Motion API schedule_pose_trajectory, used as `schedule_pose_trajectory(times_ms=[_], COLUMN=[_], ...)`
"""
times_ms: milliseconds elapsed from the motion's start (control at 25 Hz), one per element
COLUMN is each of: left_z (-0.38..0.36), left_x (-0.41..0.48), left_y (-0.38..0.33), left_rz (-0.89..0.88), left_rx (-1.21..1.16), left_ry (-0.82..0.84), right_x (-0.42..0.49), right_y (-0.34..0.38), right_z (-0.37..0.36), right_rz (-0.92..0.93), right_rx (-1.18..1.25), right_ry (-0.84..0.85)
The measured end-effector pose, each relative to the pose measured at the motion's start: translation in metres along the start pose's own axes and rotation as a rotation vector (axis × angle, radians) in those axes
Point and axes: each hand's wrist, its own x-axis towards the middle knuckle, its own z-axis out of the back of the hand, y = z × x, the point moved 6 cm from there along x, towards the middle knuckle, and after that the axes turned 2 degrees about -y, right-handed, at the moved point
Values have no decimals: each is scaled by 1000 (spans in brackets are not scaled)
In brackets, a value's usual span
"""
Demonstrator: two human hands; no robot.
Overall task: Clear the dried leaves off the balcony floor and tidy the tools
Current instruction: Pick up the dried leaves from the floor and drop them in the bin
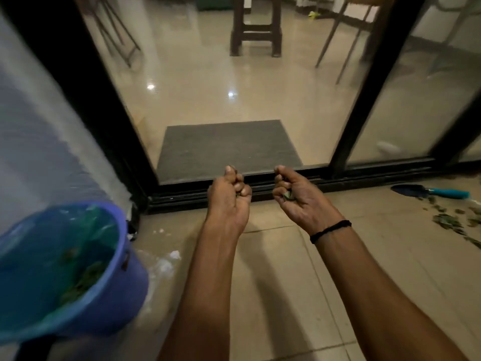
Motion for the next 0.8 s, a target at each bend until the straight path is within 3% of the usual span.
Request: schedule_pose_trajectory(times_ms=[200, 360, 480, 560, 680, 800], left_z=[73, 143, 182, 200, 209, 191], left_x=[-69, -125, -144, -149, -154, -156], left_y=[-125, -209, -231, -233, -239, -236], left_rz=[-338, -625, -614, -556, -604, -717], left_rx=[-33, 80, 369, 440, 441, 353], left_ry=[-135, -404, -649, -714, -779, -777], right_x=[-32, -57, -68, -74, -73, -70], right_y=[-99, -179, -227, -253, -258, -238], right_z=[-116, -209, -244, -250, -238, -223], right_rz=[-144, -55, 246, 285, 243, 142], right_rx=[-57, -216, -742, -1026, -1032, -848], right_ry=[204, 315, 377, 497, 618, 586])
